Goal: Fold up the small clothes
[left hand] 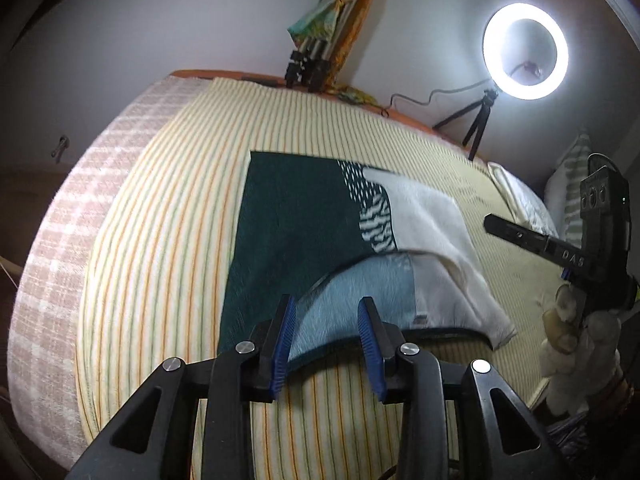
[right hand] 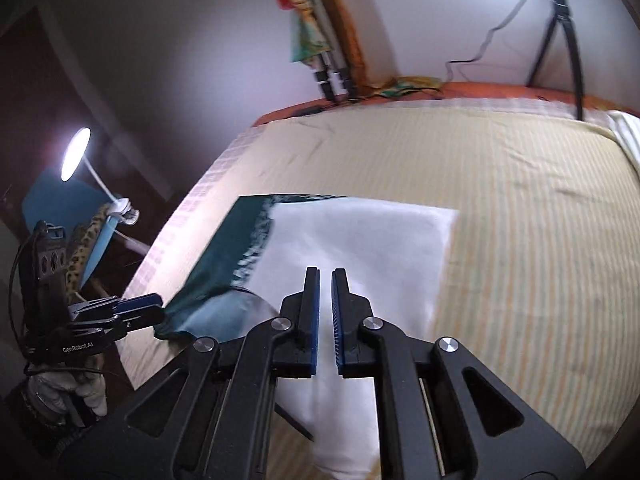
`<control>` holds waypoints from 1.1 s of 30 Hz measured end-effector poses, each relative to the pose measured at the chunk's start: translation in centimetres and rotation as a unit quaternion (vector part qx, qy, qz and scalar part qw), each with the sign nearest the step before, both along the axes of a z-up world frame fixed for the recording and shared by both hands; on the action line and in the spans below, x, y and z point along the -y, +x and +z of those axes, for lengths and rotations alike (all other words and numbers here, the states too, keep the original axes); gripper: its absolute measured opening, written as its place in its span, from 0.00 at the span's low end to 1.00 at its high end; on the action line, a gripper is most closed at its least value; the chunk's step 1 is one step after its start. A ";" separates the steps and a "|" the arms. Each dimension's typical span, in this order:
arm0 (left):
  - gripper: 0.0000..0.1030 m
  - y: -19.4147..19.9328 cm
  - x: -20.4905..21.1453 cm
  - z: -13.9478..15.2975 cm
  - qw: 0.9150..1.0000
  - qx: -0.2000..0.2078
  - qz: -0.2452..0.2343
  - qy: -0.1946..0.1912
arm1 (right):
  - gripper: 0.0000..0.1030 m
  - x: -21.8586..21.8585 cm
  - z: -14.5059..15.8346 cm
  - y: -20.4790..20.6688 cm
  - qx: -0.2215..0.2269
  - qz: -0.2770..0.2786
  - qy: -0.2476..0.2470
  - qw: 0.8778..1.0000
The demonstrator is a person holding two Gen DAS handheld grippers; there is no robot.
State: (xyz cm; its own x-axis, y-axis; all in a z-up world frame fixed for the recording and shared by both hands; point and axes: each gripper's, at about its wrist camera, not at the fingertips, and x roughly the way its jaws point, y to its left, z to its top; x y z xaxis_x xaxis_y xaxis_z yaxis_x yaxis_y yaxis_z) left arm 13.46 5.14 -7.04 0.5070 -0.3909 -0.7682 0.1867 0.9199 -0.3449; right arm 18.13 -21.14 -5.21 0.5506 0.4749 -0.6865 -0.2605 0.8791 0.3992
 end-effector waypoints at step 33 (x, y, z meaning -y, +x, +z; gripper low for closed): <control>0.40 1.5 -1.8 -0.2 0.999 -0.008 0.043 0.001 | 0.07 -9.2 -5.0 9.8 -0.081 0.018 -0.031 0.996</control>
